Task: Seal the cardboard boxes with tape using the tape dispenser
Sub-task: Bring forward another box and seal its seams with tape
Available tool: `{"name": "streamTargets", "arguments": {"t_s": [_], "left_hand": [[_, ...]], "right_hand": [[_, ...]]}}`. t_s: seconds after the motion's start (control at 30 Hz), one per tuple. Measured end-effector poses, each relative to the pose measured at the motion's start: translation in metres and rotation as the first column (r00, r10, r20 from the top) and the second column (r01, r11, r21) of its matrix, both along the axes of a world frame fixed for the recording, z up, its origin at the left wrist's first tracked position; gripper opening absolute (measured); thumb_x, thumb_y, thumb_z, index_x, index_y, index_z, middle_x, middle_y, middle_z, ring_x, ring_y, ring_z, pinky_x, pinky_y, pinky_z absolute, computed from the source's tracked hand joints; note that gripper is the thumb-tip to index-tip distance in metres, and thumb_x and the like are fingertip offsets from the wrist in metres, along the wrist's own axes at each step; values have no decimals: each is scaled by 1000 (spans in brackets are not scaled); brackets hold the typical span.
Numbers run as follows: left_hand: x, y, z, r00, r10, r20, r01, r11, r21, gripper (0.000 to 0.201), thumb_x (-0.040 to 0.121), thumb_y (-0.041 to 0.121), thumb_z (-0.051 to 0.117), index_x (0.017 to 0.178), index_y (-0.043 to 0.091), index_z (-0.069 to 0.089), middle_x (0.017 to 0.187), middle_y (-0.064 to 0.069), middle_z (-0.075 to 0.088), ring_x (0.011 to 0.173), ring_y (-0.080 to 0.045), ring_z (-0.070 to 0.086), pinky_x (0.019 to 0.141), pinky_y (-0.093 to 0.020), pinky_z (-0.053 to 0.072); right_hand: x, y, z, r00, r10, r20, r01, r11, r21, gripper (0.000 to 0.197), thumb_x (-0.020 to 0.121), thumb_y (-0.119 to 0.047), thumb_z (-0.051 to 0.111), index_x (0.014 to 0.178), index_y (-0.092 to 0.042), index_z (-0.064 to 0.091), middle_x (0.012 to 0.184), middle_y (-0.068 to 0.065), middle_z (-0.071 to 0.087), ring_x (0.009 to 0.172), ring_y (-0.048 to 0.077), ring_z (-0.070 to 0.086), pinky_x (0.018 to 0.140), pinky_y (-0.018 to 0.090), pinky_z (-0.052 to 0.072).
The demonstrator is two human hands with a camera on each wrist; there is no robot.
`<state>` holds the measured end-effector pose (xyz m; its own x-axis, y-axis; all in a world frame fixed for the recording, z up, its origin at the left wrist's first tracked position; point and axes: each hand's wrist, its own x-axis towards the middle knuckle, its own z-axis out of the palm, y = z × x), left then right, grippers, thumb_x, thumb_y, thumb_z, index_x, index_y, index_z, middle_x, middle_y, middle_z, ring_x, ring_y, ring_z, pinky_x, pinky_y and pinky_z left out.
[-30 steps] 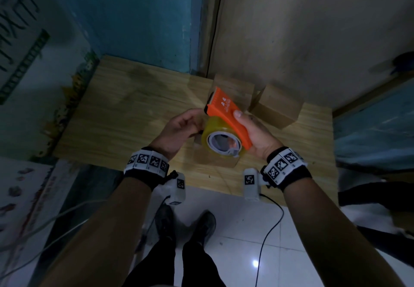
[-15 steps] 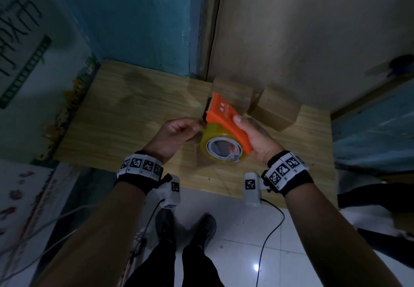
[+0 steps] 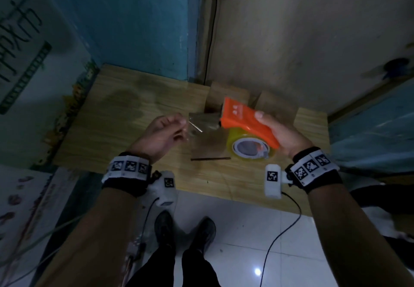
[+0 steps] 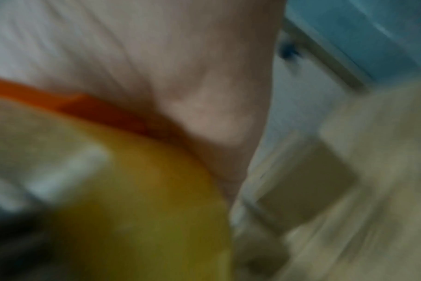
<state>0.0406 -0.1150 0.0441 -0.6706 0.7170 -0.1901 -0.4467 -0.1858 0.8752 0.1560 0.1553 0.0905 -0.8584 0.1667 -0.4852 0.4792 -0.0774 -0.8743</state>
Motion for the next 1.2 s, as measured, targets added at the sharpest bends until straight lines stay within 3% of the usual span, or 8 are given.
{"name": "streamTargets", "arguments": {"t_s": [0.2,0.33,0.53,0.63,0.8,0.9,1.0,1.2], "left_hand": [[-7,-10,-4,971,-238,26,237,938,-255,9,81,26,73,83,17,75,62,0,50,55,-13,40,53,-27,34],[-7,-15,-5,902,-431,-3,382,803,-458,29,79,35,71,99,13,75,62,-2,50,51,-12,38,49,-25,35],[-16,-14,8,834,-551,33,442,630,-638,24,82,33,67,98,17,74,59,4,49,52,-7,42,49,-24,37],[-14,-13,10,859,-512,-4,391,661,-640,16,90,30,64,78,28,74,70,-2,53,61,-10,49,54,-26,41],[-9,-8,7,953,-301,-24,230,775,-588,17,97,14,56,84,16,67,99,-10,70,94,-20,64,68,-30,51],[-2,-4,7,976,-216,-13,172,810,-560,23,98,11,51,77,14,61,81,-13,68,73,-21,64,62,-29,46],[3,0,6,965,-249,-79,160,801,-578,28,98,6,45,70,11,50,55,-3,50,47,-15,38,48,-25,28],[10,5,14,904,-325,-277,87,775,-626,24,93,20,65,71,14,56,52,11,59,46,4,49,45,-11,36]], "right_hand": [[19,5,5,991,31,130,-63,967,248,42,76,-59,72,89,-20,63,83,4,72,70,15,70,71,29,53],[24,9,5,976,102,193,-160,934,318,48,69,-65,73,87,-21,67,79,0,74,73,17,71,68,27,50],[25,15,9,933,225,282,-327,858,396,63,63,-68,60,92,-14,75,85,6,77,81,25,75,79,36,56],[27,16,4,927,241,287,-345,847,405,68,64,-71,60,95,-12,75,86,6,77,82,25,75,81,38,57],[26,14,-3,915,286,284,-385,830,403,75,68,-77,67,91,-6,77,82,9,77,75,23,75,74,37,57],[25,11,-4,913,287,291,-387,836,389,71,64,-70,64,89,-4,76,78,8,77,65,17,71,68,31,53],[24,7,-3,897,307,319,-416,830,371,71,63,-71,65,88,-5,76,73,7,76,63,17,71,66,32,55],[25,8,-2,865,326,382,-472,788,396,75,57,-80,64,89,-13,76,75,3,77,71,20,76,76,41,62]]}}
